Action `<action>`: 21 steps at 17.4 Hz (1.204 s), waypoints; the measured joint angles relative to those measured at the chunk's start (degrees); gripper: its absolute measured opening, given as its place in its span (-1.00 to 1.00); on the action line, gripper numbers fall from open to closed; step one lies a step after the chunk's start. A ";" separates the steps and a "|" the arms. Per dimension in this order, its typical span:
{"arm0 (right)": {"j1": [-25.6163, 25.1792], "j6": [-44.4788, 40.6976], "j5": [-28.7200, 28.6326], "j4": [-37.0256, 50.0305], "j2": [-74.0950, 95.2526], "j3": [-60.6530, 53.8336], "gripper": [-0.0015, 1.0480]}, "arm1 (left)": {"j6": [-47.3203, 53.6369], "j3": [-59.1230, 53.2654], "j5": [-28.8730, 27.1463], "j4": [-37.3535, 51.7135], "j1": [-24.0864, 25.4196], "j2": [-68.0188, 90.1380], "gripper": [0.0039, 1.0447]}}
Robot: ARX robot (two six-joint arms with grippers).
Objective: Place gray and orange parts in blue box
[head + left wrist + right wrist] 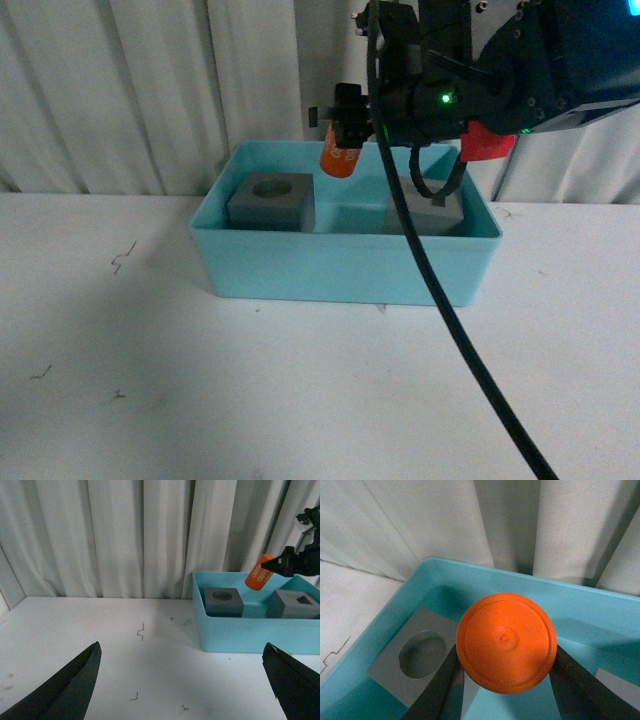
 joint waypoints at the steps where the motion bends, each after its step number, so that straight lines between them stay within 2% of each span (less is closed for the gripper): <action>1: 0.48 0.22 0.13 -1.55 0.83 1.42 -0.18 | 0.00 0.00 0.00 -0.02 0.00 0.00 0.88; 6: 1.62 1.77 4.09 -5.33 4.48 3.74 -0.18 | 0.00 0.00 0.00 -0.02 0.00 0.00 0.88; 15: 2.05 2.12 6.32 -11.85 9.18 8.57 -0.18 | 0.00 0.00 0.00 0.00 0.00 0.00 0.88; 20: 2.27 2.12 6.10 -8.81 8.44 7.74 0.85 | 0.00 0.00 0.00 -0.02 0.00 0.00 0.88; 21: 2.16 2.10 5.90 -7.08 6.78 5.31 0.91 | 0.00 0.00 0.00 0.00 0.00 0.00 0.88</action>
